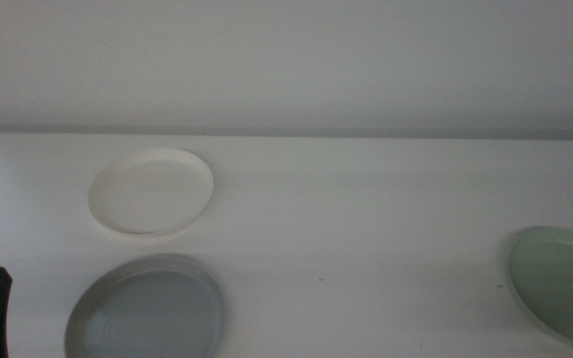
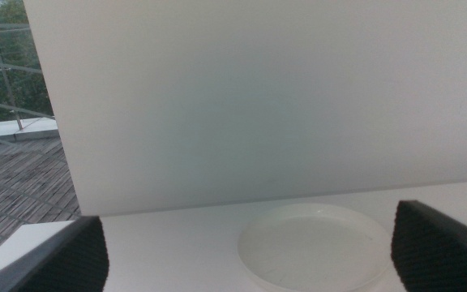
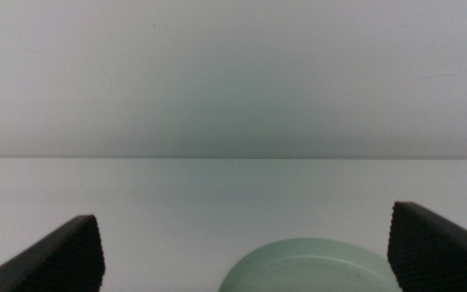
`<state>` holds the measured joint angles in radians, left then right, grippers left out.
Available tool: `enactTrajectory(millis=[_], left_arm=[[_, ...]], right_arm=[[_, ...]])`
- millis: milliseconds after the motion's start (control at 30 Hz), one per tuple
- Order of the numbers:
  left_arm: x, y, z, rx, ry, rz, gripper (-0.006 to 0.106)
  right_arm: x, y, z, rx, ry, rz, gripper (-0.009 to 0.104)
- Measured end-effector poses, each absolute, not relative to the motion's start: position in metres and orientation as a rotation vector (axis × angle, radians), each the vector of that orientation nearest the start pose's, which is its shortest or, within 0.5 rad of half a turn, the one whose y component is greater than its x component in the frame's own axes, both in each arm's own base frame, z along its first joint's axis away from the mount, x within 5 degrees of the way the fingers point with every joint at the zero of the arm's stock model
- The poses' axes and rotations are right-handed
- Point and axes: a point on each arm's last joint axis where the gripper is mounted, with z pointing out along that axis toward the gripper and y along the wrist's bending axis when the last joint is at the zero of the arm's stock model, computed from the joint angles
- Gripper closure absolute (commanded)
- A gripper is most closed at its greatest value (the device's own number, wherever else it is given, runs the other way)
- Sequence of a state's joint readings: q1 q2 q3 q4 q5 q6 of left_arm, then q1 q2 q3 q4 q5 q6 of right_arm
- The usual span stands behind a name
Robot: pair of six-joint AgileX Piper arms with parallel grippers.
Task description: Stack the three bowls on top of each other.
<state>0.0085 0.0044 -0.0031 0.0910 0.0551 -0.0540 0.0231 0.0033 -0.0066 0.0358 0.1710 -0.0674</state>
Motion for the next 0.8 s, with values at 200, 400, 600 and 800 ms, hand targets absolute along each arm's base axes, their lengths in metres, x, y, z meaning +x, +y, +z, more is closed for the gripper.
enactTrajectory(millis=[200,400,600,800], left_arm=[[0.057,0.001,0.209,-0.009,1.540,0.007,0.007],[0.057,0.000,0.209,0.013,1.540,0.023,0.007],[0.057,0.000,0.209,0.017,1.540,0.027,0.007],[0.070,-0.001,0.226,-0.001,1.808,-0.006,0.007]], right_arm=[[0.056,0.002,0.200,-0.050,1.650,-0.002,0.002],[0.056,0.002,0.200,-0.050,1.650,-0.002,0.002],[0.056,0.002,0.200,-0.050,1.650,-0.002,0.002],[0.056,0.002,0.200,-0.050,1.650,-0.002,0.002]])
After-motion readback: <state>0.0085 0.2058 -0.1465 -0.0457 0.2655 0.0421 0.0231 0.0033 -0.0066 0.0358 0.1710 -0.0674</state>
